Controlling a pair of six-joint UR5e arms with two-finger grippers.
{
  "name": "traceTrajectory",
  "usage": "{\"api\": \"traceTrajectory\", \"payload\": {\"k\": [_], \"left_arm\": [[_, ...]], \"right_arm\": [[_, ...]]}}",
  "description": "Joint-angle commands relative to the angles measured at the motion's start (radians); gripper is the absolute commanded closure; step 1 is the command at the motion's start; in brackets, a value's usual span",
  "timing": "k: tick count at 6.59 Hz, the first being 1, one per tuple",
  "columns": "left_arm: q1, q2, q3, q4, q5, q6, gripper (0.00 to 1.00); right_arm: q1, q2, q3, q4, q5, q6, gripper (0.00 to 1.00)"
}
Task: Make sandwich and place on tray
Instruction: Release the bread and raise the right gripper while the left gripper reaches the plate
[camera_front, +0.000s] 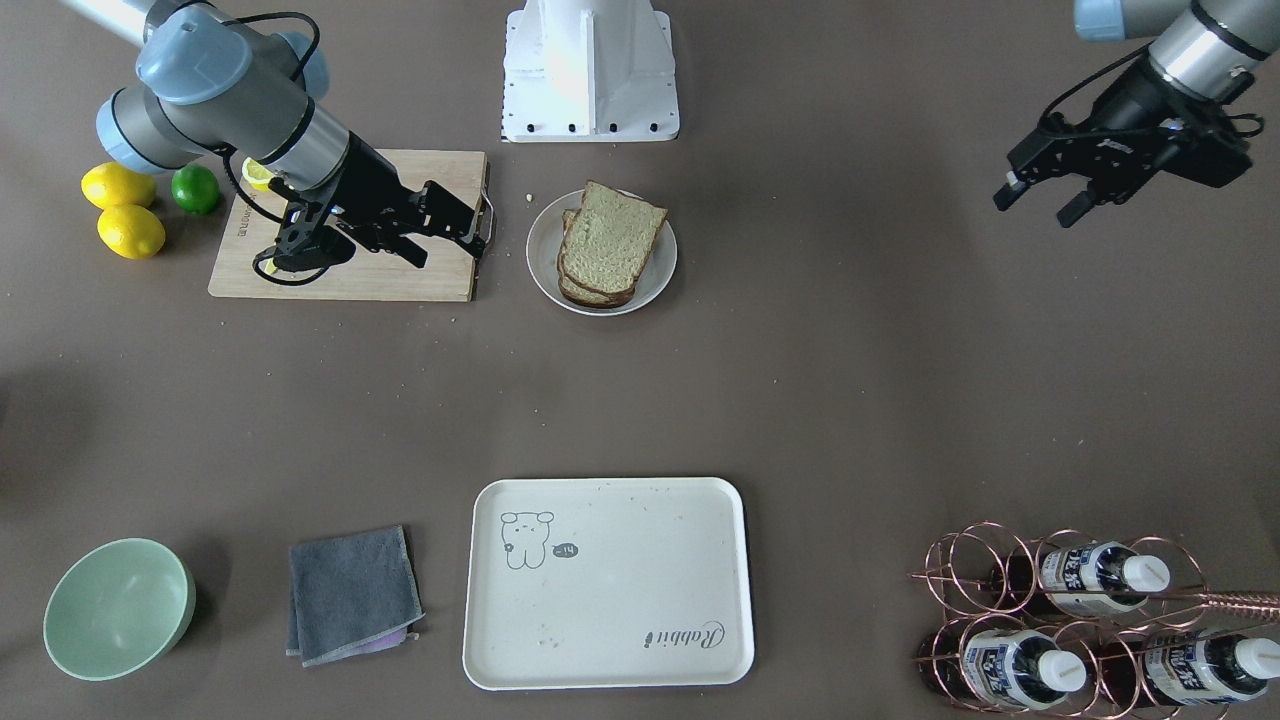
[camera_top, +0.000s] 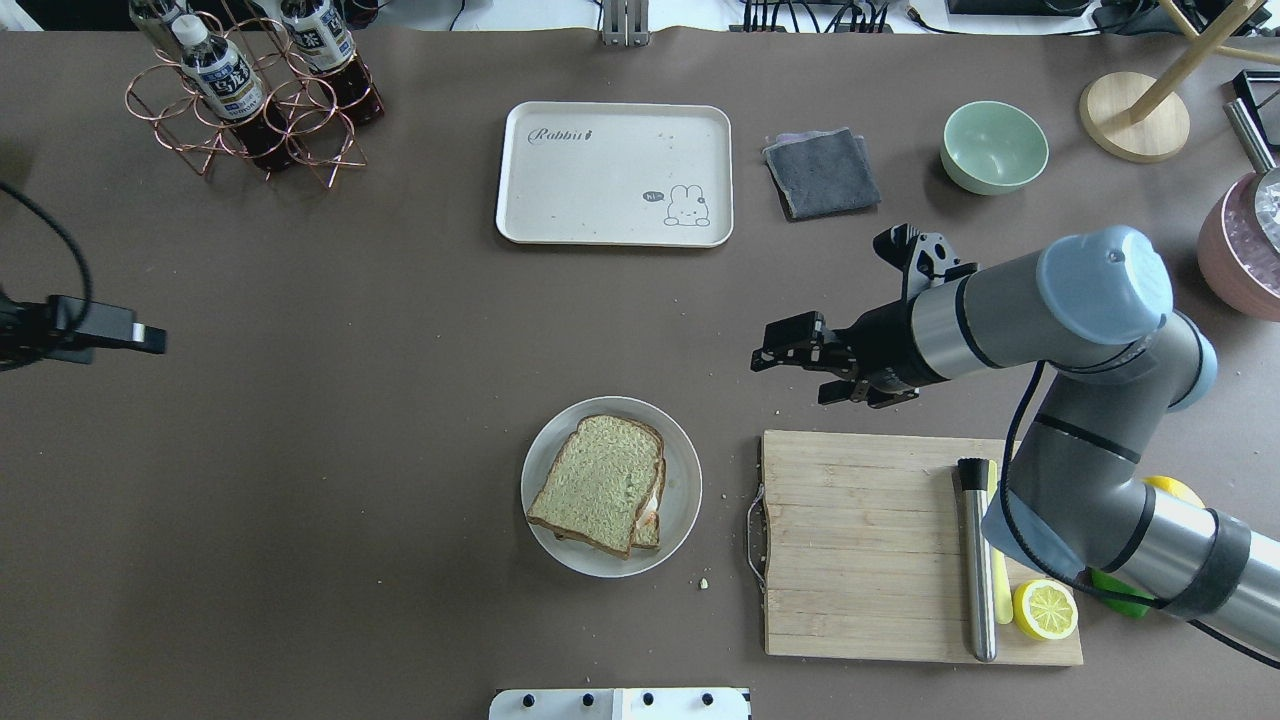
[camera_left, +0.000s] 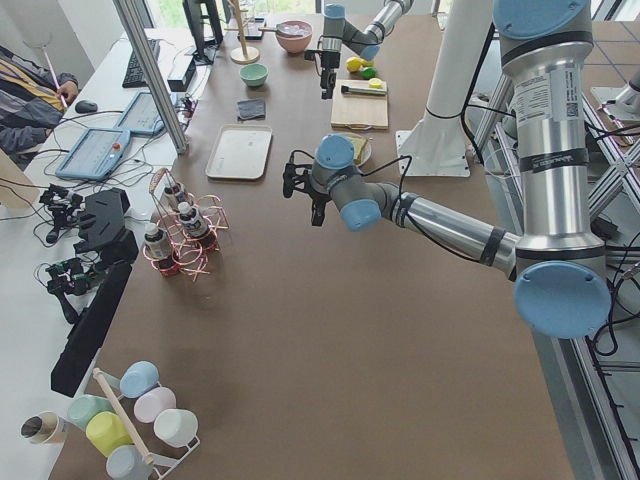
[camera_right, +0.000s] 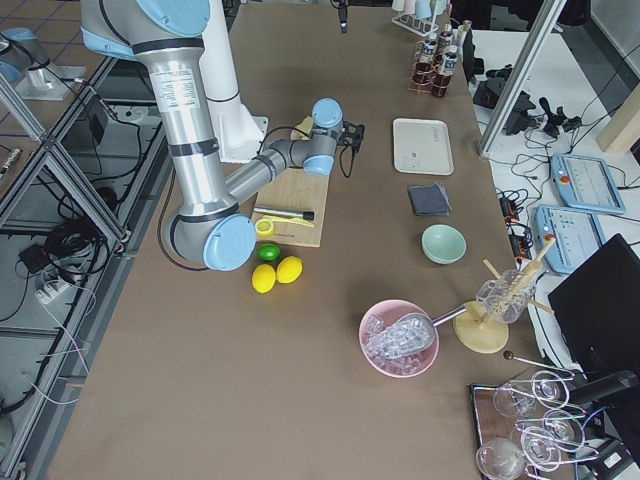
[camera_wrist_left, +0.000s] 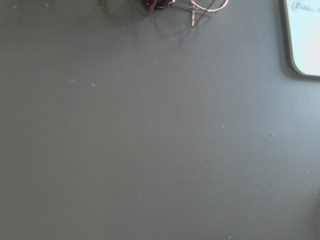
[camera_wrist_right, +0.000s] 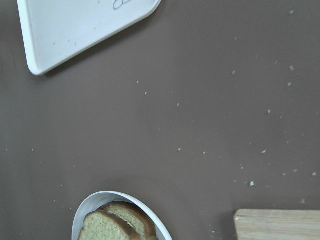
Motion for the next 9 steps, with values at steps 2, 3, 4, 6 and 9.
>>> {"api": "traceTrajectory", "payload": {"k": [2, 3, 4, 6, 9], "left_arm": [[0.354, -0.285, 0.006, 0.187, 0.273, -0.195, 0.03], [0.461, -0.363, 0.068, 0.187, 0.366, -0.248, 0.11], [0.506, -0.424, 0.144, 0.187, 0.414, -0.255, 0.16], [0.532, -0.486, 0.215, 0.184, 0.431, -0.284, 0.33], [0.533, -0.502, 0.272, 0.18, 0.434, -0.284, 0.44]], "right_arm": [[0.214, -0.114, -0.024, 0.0, 0.229, -0.174, 0.0], [0.254, -0.118, -0.054, -0.002, 0.26, -0.196, 0.0], [0.266, -0.116, -0.068, -0.002, 0.268, -0.196, 0.0], [0.282, -0.111, -0.097, -0.002, 0.268, -0.196, 0.0], [0.283, -0.118, -0.096, 0.0, 0.268, -0.196, 0.0]]}}
